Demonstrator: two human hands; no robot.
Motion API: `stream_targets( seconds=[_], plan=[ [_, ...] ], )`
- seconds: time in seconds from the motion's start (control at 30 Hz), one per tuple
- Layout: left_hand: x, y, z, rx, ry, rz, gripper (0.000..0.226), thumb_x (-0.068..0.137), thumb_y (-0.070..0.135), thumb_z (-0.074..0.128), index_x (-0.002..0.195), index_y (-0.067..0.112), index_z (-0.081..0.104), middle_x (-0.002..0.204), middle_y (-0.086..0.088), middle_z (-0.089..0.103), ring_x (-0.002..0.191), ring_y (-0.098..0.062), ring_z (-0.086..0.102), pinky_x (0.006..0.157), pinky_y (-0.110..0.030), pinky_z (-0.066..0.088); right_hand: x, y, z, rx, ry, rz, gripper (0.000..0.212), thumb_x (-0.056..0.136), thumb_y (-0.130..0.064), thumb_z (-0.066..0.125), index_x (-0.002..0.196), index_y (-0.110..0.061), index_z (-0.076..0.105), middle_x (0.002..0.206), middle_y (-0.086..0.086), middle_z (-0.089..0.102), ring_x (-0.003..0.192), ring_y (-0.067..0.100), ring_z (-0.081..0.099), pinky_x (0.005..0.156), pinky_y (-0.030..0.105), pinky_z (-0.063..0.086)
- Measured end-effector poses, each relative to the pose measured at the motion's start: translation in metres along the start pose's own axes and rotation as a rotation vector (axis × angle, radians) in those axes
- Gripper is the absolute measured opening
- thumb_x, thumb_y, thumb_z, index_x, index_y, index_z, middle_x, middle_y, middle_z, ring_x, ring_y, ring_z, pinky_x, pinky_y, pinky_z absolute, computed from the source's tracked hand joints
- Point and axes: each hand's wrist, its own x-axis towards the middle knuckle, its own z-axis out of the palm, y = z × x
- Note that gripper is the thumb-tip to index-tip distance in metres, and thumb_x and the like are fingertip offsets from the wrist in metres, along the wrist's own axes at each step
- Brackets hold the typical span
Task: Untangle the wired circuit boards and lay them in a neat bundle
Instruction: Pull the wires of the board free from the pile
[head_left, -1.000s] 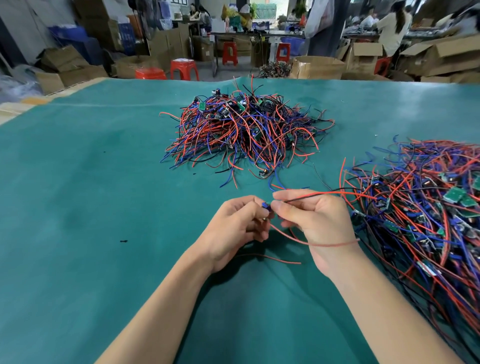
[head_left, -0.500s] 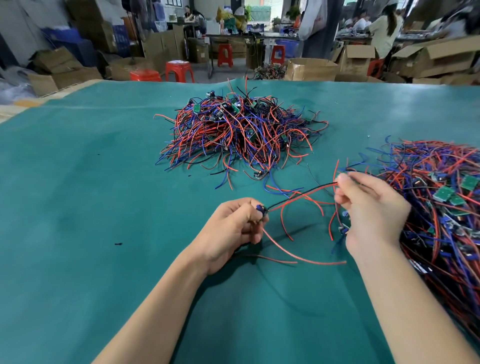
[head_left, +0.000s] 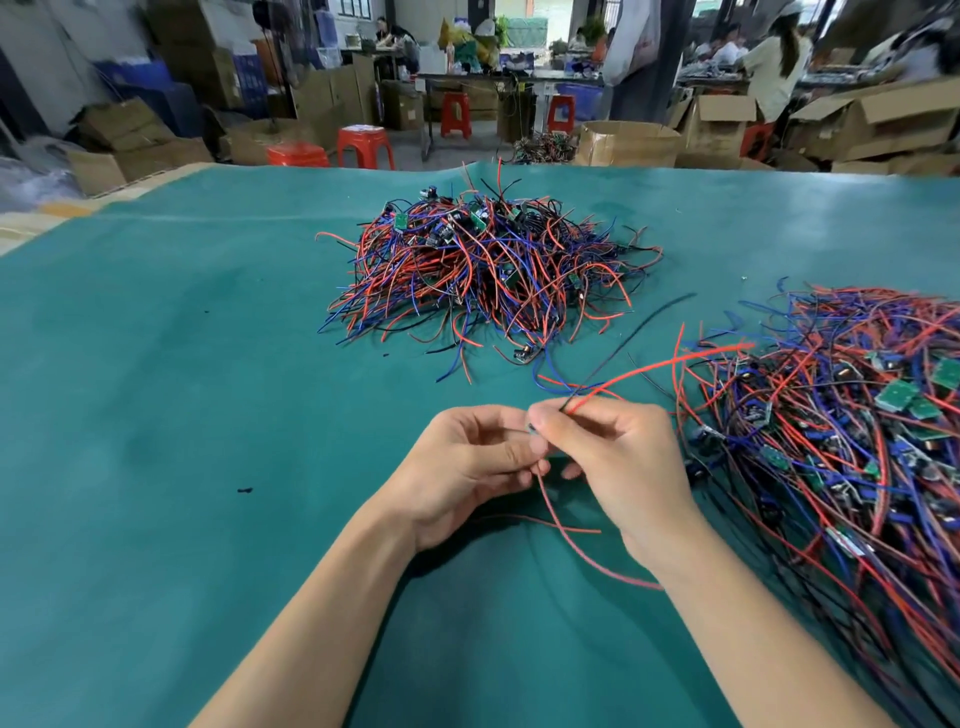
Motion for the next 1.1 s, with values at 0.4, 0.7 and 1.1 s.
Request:
stream_targets(
  seconds=[0.4, 0.7, 1.1],
  plan=[
    [-0.003, 0.001, 0.003, 0.152, -0.135, -0.046, 0.007, 0.083, 0.012, 0.07, 0.079, 0.011, 0.076, 0.063, -0.005, 0.067, 0.045, -0.01, 0.053, 0.046, -0.018, 0.04, 0.02, -0.037, -0.082, 0.145, 0.351, 0.042, 0.018, 0.09, -0.017, 0.076, 0.072, -0.014, 0.073, 0.062, -0.003, 0.071, 0.056, 0.008, 0.061, 0.049, 0.016, 0.046],
    [-0.002, 0.002, 0.0, 0.027, -0.085, -0.064, 0.012, 0.091, 0.008, 0.061, 0.085, 0.009, 0.071, 0.08, -0.012, 0.069, 0.062, -0.015, 0.063, 0.06, -0.02, 0.049, 0.039, -0.083, -0.174, -1.208, 0.043, 0.366, 0.044, 0.067, -0.07, 0.079, 0.051, -0.029, 0.075, 0.051, 0.002, 0.068, 0.052, 0.028, 0.066, 0.06, 0.035, 0.058],
    [0.001, 0.003, -0.002, -0.059, -0.051, -0.09, 0.012, 0.096, 0.001, 0.054, 0.097, 0.002, 0.066, 0.084, -0.015, 0.069, 0.066, -0.016, 0.064, 0.064, -0.021, 0.051, 0.116, -0.036, 0.017, -1.197, -0.433, -0.082, 0.046, 0.095, -0.007, 0.054, 0.135, -0.027, 0.063, 0.134, 0.008, 0.064, 0.127, 0.03, 0.055, 0.103, 0.033, 0.045]
  ],
)
